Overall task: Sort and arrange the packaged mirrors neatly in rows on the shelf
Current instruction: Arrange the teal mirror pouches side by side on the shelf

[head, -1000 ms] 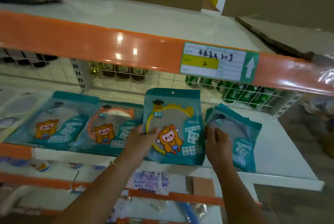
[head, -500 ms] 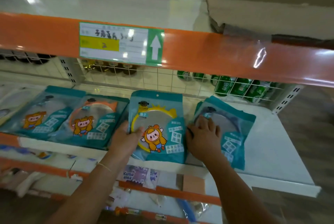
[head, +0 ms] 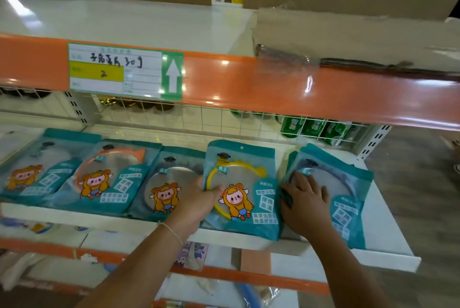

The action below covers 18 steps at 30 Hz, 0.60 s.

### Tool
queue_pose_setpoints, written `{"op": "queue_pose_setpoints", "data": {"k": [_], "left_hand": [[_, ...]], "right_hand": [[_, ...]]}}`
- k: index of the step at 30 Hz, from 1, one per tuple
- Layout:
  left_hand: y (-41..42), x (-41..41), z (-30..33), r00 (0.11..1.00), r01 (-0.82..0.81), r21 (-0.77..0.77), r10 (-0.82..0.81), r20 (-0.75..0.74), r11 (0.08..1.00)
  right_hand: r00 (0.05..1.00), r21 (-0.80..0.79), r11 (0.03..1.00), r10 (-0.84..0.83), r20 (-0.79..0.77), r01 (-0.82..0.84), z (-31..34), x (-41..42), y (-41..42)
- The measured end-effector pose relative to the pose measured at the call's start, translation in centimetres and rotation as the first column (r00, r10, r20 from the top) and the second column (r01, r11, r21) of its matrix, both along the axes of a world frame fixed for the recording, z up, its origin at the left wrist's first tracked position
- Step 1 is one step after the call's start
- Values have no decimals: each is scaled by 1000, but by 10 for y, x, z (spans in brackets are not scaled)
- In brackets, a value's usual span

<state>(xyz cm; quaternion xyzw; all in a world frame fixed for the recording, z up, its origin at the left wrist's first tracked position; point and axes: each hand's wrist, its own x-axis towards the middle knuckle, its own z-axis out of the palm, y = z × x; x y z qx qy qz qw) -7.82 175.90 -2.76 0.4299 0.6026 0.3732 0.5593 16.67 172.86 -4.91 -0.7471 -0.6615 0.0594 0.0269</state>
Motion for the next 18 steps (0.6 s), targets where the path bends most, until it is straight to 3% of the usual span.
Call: {"op": "queue_pose_setpoints", "data": {"k": [5, 7, 9, 11, 13, 18], "left_hand": [[5, 19, -9, 999, 54, -13, -54, -4, 998], [8, 20, -13, 990, 103, 22, -101, -98, 994], [10, 18, -15, 938, 204, 63, -177, -299, 977], [9, 18, -17, 753, 351, 83, -228, -617, 933], [6, 17, -20, 524, 436, 93, -168, -835, 895], [-2, 19, -21, 302, 460, 107, -43, -952, 881]], "right_hand": [[1000, -35, 999, -7, 6, 7, 4, 16, -4], [1000, -46, 999, -15, 3, 15, 6, 20, -4], [1000, -57, 998, -21, -8, 21, 8, 24, -4], [999, -53, 998, -25, -32, 23, 10, 23, -4], [999, -33, 999, -27, -38, 26, 13, 16, -6], [993, 91, 996, 34, -109, -24, 13, -27, -17]]}}
